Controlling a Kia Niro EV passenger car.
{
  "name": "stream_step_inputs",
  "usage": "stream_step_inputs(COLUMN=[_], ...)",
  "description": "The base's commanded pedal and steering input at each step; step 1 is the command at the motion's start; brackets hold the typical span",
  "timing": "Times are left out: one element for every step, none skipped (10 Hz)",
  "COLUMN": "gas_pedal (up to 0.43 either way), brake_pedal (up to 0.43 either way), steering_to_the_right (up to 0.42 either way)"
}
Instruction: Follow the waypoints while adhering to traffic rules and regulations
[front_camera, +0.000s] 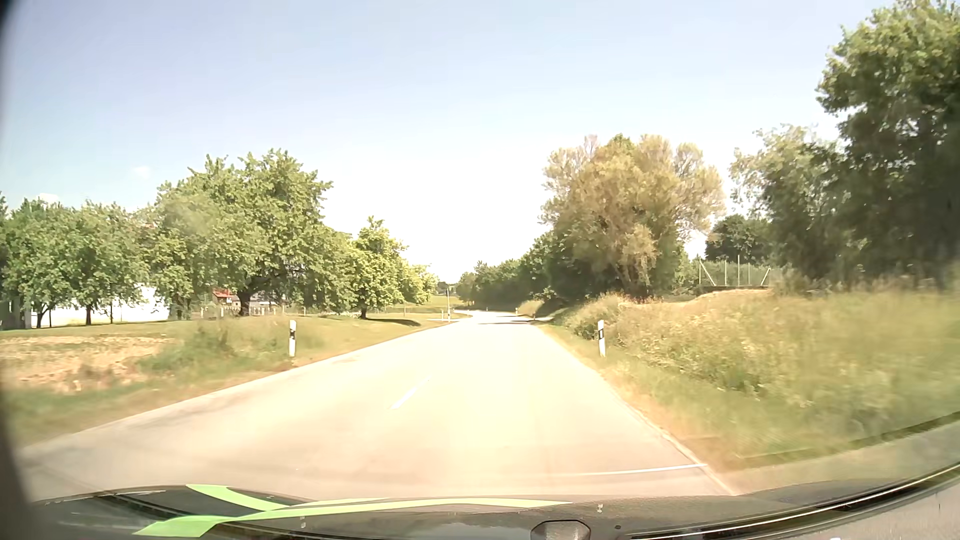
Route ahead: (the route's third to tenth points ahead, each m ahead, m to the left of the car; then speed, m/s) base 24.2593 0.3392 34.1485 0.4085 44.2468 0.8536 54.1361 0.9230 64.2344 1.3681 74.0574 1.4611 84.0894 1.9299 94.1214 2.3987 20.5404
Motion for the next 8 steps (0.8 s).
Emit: stream_step_inputs(gas_pedal=[0.248, 0.248, 0.248, 0.248, 0.248, 0.248, 0.24, 0.209], brake_pedal=[0.0, 0.0, 0.0, 0.0, 0.0, 0.0, 0.0, 0.0], steering_to_the_right=[-0.004, -0.004, -0.003, -0.003, -0.003, -0.003, -0.002, 0.0])
